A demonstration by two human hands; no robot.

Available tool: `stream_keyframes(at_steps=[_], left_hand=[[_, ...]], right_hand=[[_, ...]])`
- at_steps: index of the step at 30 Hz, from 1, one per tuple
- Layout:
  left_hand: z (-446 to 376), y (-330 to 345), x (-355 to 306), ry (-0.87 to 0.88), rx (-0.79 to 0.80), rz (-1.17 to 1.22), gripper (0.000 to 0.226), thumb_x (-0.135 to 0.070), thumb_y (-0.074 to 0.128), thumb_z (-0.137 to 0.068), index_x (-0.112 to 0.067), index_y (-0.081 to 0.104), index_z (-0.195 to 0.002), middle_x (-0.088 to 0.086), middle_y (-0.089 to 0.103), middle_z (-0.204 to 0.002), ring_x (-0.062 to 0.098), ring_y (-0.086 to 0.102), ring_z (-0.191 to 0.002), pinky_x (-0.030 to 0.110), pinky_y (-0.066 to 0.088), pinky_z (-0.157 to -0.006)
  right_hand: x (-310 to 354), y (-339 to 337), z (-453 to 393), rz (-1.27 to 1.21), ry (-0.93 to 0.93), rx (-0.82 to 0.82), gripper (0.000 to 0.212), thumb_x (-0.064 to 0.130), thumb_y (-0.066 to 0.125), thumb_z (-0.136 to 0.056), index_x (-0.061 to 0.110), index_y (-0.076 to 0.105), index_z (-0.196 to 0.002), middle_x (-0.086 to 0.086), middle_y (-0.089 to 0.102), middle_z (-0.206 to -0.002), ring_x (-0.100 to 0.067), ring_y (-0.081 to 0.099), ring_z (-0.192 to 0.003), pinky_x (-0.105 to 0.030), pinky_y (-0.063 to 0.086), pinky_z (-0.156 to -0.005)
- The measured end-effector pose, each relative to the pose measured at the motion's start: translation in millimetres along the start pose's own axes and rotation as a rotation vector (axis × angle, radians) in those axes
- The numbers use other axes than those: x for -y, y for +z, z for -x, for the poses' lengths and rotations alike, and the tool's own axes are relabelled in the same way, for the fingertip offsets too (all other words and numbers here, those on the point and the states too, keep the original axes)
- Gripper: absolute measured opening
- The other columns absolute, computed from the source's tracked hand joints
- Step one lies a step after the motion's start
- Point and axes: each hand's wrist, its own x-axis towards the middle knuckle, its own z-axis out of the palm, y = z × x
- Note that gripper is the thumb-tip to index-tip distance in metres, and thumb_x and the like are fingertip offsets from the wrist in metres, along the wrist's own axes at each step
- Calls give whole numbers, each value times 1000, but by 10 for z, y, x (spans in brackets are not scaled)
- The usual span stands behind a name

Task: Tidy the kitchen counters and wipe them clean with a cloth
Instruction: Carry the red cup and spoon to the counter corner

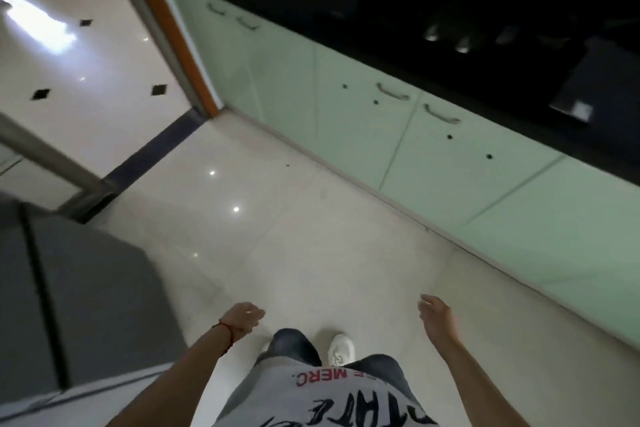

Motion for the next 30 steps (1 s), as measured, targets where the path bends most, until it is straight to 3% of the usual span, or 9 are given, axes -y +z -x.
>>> stream_keyframes(at_steps=[5, 8, 11, 15, 18, 21, 30], left_hand=[[-46, 528, -1019, 159, 91, -328, 11, -18, 50, -91, -10, 55, -84, 7, 56, -78, 21, 53, -74, 19, 35, -52], [-203, 782, -1472, 191, 136, -500, 16, -18, 51, -88, -15, 55, -73, 1, 55, -67, 14, 49, -58, 20, 32, -48], [-414, 1013, -1895, 199, 173, -636, 23, -17, 52, -86, -16, 51, -64, 0, 50, -58, 13, 41, -48, 19, 26, -45], [-646, 1308, -2485, 216, 221, -758, 18, -17, 50, -89, -14, 54, -71, 1, 49, -61, 14, 38, -49, 15, 24, -40], [-751, 1570, -2943, 271, 233, -844, 17, -18, 49, -89, -13, 56, -74, 3, 54, -65, 16, 44, -53, 19, 28, -46], [-829, 1952, -3390, 340, 257, -938, 21, -20, 49, -89, -15, 55, -69, 3, 57, -65, 17, 48, -54, 20, 30, -48], [-416, 3813, -4150, 500, 465, -1202, 25, -23, 45, -93, -17, 52, -70, -1, 54, -67, 12, 50, -58, 21, 32, -52]], right_hand=[[-722, -480, -167, -245, 192, -173, 27, 6, 51, -89, -3, 60, -112, -10, 65, -83, -26, 59, -82, -16, 44, -53], [-953, -607, -85, -374, 281, -260, 24, 2, 51, -88, -5, 61, -108, 2, 60, -69, -29, 58, -78, -11, 44, -52], [-949, -771, 22, -558, 359, -345, 17, 0, 48, -90, 5, 59, -101, -13, 61, -79, -28, 57, -79, -13, 41, -45], [-976, -972, -36, -694, 416, -466, 23, 2, 46, -92, -3, 58, -110, -18, 62, -89, -28, 58, -77, -23, 41, -53], [-996, -1092, -91, -765, 489, -560, 27, 4, 46, -92, -6, 58, -114, -18, 63, -87, -25, 59, -68, -26, 40, -57], [-1012, -1204, -100, -820, 528, -646, 28, 5, 45, -92, -5, 58, -115, -18, 64, -87, -27, 59, -73, -26, 41, -58], [-1540, -1405, 122, -1072, 683, -839, 29, 1, 43, -93, -12, 54, -117, -21, 60, -92, -30, 55, -76, -25, 40, -56]])
